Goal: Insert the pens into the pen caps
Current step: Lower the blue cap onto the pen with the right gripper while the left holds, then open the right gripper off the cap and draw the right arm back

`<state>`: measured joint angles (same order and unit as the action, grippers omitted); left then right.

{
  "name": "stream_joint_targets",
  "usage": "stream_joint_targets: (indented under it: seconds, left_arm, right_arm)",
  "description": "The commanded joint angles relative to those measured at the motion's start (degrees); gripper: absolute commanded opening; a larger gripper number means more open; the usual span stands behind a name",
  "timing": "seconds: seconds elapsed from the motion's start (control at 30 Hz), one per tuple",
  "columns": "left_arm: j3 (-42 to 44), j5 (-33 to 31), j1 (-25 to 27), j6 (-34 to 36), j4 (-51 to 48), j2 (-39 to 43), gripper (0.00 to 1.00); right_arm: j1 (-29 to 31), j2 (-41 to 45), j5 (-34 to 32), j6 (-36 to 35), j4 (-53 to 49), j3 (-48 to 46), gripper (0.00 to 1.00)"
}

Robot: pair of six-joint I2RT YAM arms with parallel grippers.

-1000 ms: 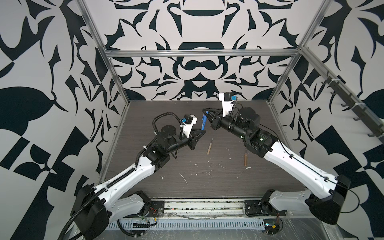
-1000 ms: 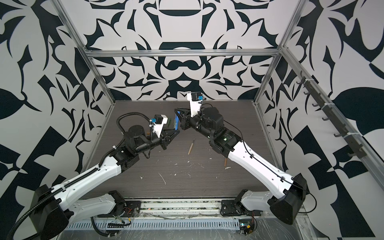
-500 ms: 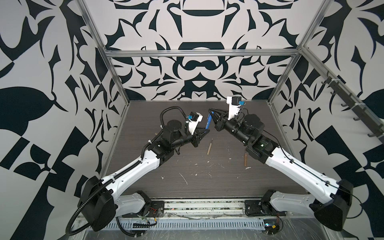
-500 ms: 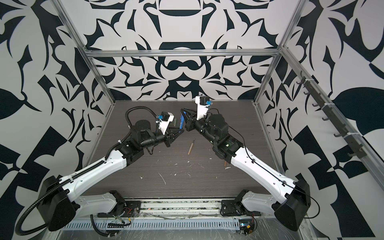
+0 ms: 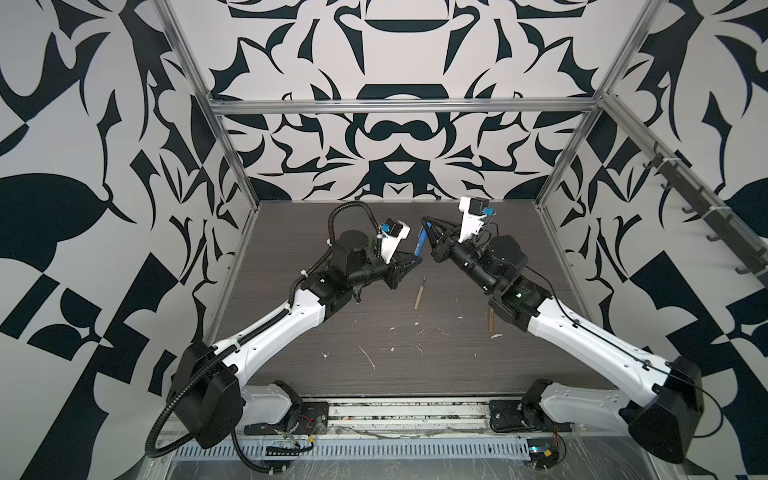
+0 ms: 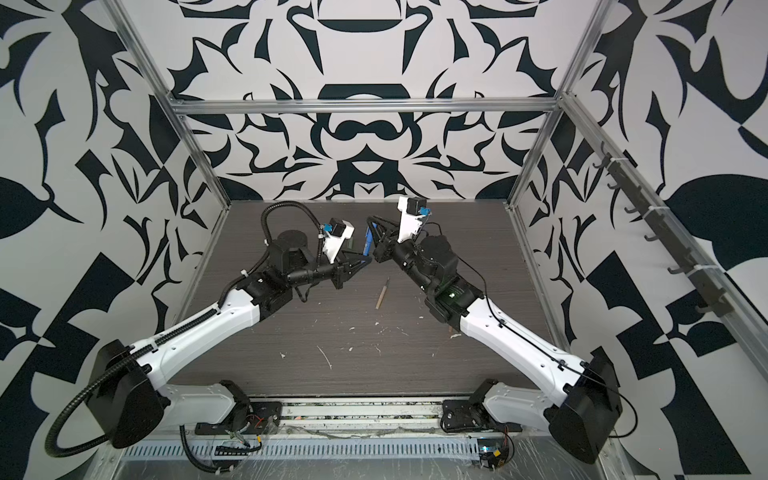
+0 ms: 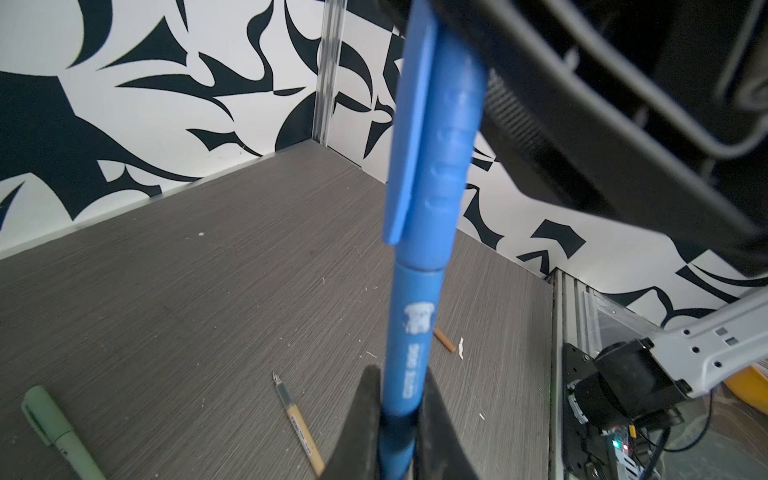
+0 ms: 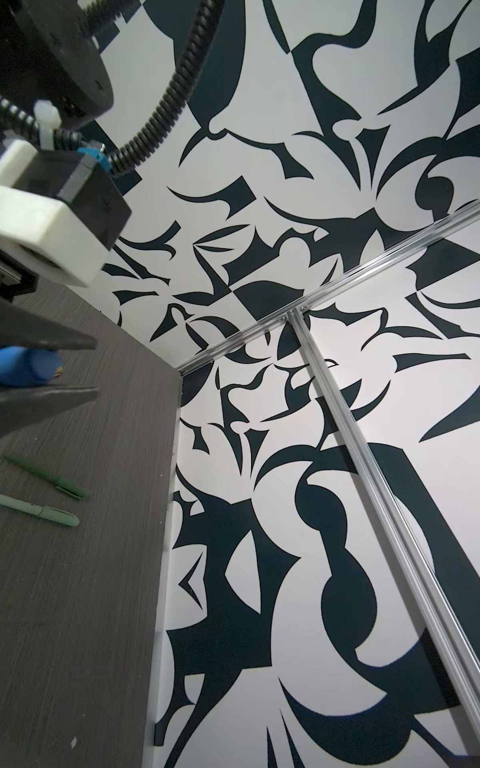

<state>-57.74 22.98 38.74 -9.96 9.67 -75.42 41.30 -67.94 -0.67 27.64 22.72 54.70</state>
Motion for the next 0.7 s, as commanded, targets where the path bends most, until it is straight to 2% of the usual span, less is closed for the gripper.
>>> stream_joint_targets:
  seconds: [0.0, 0.17, 0.3, 0.43, 0.67]
  left_arm:
    - [-11.28, -12.61, -5.44, -6.42, 26.83, 0.89, 0.0]
    - [-8.27, -9.24, -5.45, -4.03, 23.21, 1.94, 0.0]
    - [-3.89, -1.3, -5.36, 0.18, 14.49, 6.21, 0.0]
    - [4.77, -0.45, -4.99, 0.52, 10.18, 11.67, 0.0]
    - [15.09, -4.34, -5.0, -0.42, 4.82, 19.86, 0.0]
  right_arm:
    - [4.4, -3.72, 14.74, 2.71, -27.66, -7.51, 0.0]
    - [4.4, -3.63, 13.26, 1.88, -30.2, -3.4, 0.0]
    - [4.4, -3.67, 10.9, 1.14, -32.79, 2.96, 0.0]
    - [4.4, -3.6, 8.12, 0.19, -34.66, 9.75, 0.05]
    - [4.33, -2.38, 4.91, -1.11, -35.53, 20.45, 0.3]
